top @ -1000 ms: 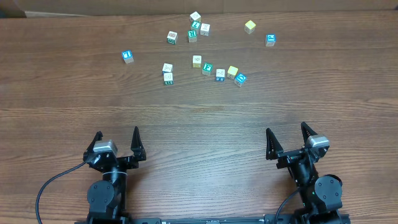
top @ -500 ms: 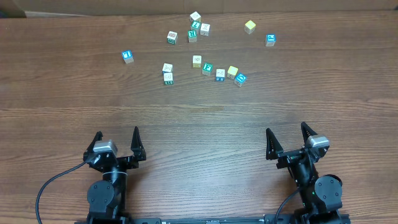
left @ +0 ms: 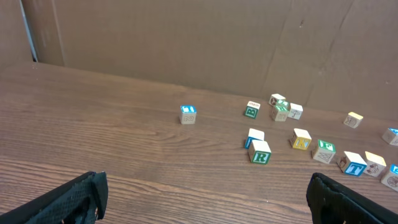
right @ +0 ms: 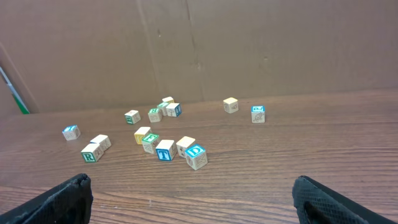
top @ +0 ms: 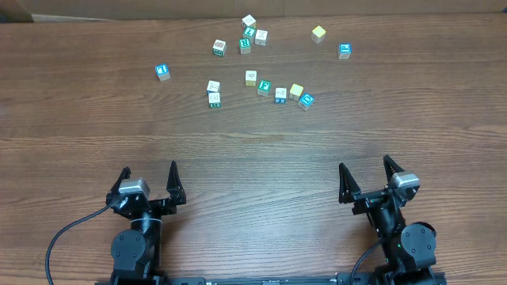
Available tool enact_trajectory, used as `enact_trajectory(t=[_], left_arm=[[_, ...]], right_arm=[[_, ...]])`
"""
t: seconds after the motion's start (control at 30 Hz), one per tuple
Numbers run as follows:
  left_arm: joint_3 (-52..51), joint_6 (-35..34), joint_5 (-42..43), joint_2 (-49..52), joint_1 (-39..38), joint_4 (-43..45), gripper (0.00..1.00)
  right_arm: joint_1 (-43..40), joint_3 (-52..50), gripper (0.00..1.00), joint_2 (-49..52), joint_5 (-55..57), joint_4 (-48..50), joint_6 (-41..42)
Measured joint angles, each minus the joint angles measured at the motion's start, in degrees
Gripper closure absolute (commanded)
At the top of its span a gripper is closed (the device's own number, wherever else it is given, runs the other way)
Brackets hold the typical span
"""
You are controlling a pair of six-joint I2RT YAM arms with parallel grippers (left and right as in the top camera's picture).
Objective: Form a horizontal line
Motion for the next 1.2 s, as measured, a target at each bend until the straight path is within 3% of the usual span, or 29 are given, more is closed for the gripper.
enact_trajectory(t=[1.2], left_arm=[[0.00,0.00,0.00,0.00,0.00,0.00,0.00]], right_arm=[[0.00,0.00,0.00,0.00,0.96,0.02,0.00]])
